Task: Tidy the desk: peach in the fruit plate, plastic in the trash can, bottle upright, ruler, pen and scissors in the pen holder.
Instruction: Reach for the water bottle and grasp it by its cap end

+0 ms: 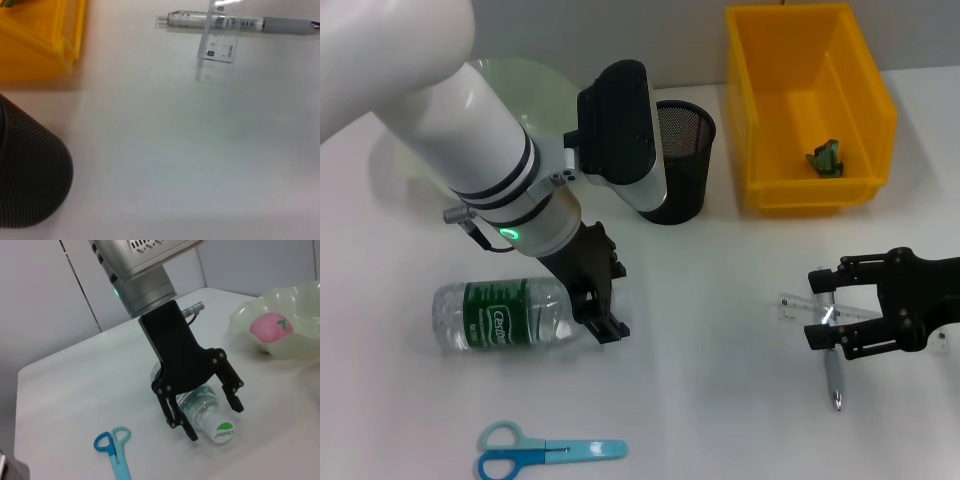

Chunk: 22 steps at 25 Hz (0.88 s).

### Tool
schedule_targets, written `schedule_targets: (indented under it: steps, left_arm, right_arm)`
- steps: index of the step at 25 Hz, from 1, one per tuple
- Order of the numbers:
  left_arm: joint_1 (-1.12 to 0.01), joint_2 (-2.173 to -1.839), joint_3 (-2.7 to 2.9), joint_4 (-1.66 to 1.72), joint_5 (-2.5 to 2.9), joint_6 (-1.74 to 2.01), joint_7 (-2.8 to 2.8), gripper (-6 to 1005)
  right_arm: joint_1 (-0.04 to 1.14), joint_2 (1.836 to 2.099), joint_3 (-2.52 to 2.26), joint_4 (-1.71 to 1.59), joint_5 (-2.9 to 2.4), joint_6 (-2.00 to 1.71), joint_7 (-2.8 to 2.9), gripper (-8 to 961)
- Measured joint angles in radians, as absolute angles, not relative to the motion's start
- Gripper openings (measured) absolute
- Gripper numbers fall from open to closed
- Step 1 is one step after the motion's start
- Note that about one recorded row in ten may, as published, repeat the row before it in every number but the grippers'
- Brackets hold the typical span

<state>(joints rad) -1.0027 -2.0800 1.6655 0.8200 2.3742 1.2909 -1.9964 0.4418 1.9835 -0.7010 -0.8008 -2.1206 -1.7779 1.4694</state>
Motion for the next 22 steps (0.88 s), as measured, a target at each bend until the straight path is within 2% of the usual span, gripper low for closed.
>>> schedule_targets:
  steps: [2,9,22]
  left_arm:
    - [-1.001,-2.08,1.666,0.818,2.37,1.29,-1.992,819]
    - [-1.003,-2.08,1.684,0.794,2.363,1.269,-1.987,651]
    - [-1.0,-2.08,1.7,0.78,2.361,1.241,-1.986,641]
  right_arm:
    - [0.442,1.984,-0.701,-0.799,-2.129,-1.778,1.469,795]
    - [0.447,1.987,-0.701,-0.796,-2.145,-1.778,1.468,795]
    - [0.448,1.986,-0.701,-0.796,-2.145,-1.778,1.468,796]
